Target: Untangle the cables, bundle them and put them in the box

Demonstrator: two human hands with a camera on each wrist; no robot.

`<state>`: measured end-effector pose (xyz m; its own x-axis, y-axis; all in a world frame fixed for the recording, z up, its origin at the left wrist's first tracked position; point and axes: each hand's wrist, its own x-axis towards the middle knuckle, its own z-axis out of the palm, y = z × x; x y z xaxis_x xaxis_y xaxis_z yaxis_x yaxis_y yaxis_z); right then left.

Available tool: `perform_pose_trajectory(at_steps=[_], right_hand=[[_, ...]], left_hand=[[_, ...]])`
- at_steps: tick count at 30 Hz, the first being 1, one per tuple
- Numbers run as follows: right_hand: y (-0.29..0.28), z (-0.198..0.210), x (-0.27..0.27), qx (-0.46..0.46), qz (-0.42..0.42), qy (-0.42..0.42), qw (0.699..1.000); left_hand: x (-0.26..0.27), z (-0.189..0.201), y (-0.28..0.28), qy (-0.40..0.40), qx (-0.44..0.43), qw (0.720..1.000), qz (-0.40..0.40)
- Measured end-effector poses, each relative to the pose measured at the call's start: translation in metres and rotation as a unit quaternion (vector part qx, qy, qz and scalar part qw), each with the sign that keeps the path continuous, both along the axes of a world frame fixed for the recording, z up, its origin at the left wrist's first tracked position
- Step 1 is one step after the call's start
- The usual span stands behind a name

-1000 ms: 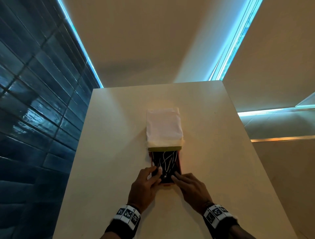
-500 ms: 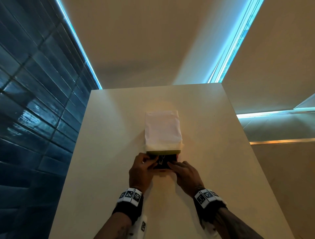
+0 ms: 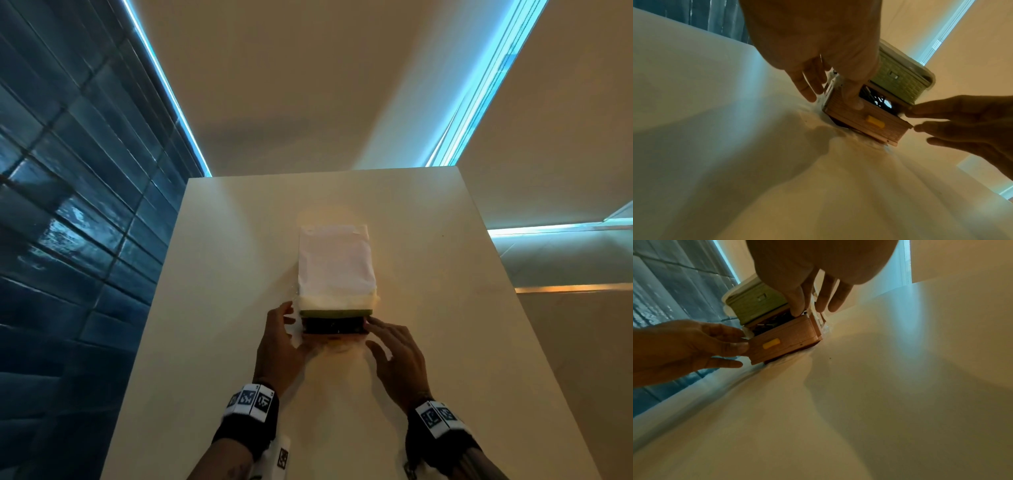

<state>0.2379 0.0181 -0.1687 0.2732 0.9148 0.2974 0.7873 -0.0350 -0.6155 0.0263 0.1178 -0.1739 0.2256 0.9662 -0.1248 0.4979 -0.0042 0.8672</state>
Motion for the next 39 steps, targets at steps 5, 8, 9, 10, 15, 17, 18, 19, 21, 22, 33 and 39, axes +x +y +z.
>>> perform_pose_trajectory(at_steps=[5,8,9,10,15,17,18,19,21,22,33,39], right_hand=[[0.011,0.001,0.012,-0.116,-0.033,0.144,0.982],[0.029,0.003,0.02,-0.196,0.026,0.176,0.964],[0.034,0.004,0.022,-0.206,0.041,0.174,0.962],[0.039,0.004,0.023,-0.205,0.05,0.172,0.962],[0.049,0.001,0.026,-0.178,0.036,0.167,0.969],[0.051,0.0,0.027,-0.178,0.023,0.167,0.969],[0.052,0.0,0.027,-0.175,0.016,0.166,0.97],[0.054,0.0,0.026,-0.174,0.011,0.162,0.971],[0.058,0.001,0.025,-0.182,-0.003,0.149,0.972],[0.06,0.0,0.024,-0.188,-0.012,0.141,0.972],[0.056,0.002,0.021,-0.212,-0.008,0.128,0.969],[0.012,0.008,0.032,-0.208,-0.027,0.165,0.964]], left_hand=[[-0.002,0.007,0.023,0.016,-0.05,0.995,-0.084],[-0.001,0.005,0.037,0.035,-0.064,0.991,-0.114],[-0.001,0.009,0.039,0.041,-0.061,0.99,-0.117],[-0.002,0.012,0.041,0.046,-0.057,0.99,-0.121],[-0.004,0.017,0.044,0.067,-0.031,0.989,-0.124],[-0.001,0.016,0.044,0.07,-0.018,0.991,-0.115],[0.001,0.018,0.044,0.069,-0.009,0.992,-0.109],[0.003,0.02,0.045,0.069,-0.007,0.992,-0.104],[0.005,0.021,0.047,0.073,-0.005,0.993,-0.097],[0.006,0.02,0.049,0.081,-0.002,0.992,-0.097],[0.005,0.022,0.04,0.111,-0.011,0.991,-0.07],[-0.04,0.013,0.001,0.076,-0.065,0.994,-0.04]])
